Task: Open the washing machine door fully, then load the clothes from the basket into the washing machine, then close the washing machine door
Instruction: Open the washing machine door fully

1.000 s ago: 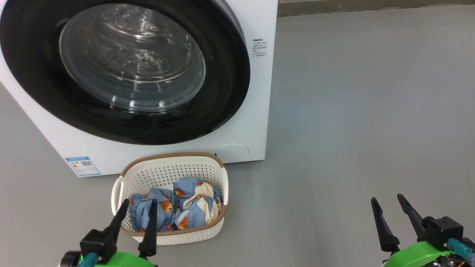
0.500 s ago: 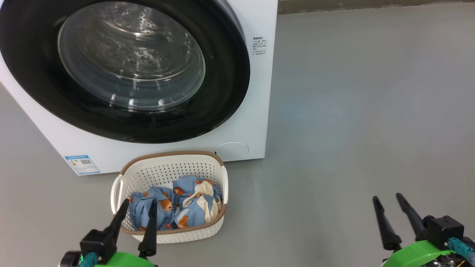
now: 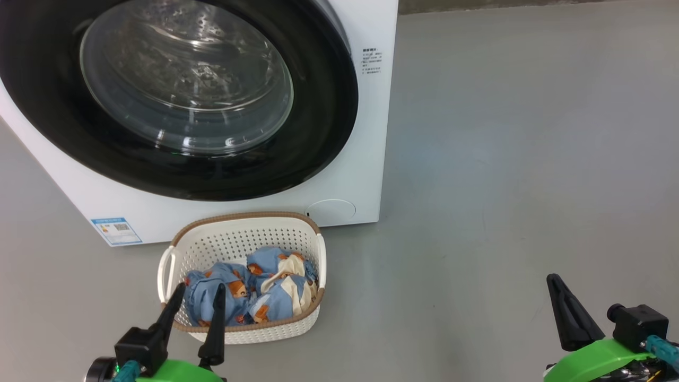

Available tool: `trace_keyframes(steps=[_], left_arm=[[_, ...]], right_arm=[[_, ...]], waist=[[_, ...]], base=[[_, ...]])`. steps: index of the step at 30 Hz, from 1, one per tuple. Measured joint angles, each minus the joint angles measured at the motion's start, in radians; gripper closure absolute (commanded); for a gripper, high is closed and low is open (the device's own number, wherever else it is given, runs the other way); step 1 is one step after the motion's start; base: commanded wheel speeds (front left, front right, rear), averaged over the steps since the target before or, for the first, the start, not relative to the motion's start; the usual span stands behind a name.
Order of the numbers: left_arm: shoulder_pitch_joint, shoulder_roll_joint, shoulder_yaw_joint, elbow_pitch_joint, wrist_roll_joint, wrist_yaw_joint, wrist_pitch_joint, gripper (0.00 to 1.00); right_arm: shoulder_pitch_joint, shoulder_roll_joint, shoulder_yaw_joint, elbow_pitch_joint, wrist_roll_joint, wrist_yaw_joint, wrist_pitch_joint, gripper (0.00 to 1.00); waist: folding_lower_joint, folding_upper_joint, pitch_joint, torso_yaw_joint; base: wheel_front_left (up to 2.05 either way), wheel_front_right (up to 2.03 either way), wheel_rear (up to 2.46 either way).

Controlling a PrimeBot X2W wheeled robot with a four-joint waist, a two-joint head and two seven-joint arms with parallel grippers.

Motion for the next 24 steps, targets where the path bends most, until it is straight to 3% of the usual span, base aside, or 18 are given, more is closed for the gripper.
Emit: trace_keyframes(steps=[8, 24], left_arm=[[-0.017, 0.0, -0.006, -0.02, -0.001, 0.0, 0.0, 0.0], [-0.13, 0.0, -0.069, -0.06, -0.009, 0.009, 0.0, 0.0]], right_arm=[[-0.071, -0.001, 0.021, 0.03, 0.259, 0.0, 0.066, 1.0], [-0.319, -0.001, -0.01, 0.088, 1.015, 0.0, 0.402, 1.0]], waist=[[0.0, 0.0, 0.032, 0.002], [0.0, 0.0, 0.166, 0.038]], base=[[0.0, 0.0, 0.0], [0.0, 0.0, 0.0]])
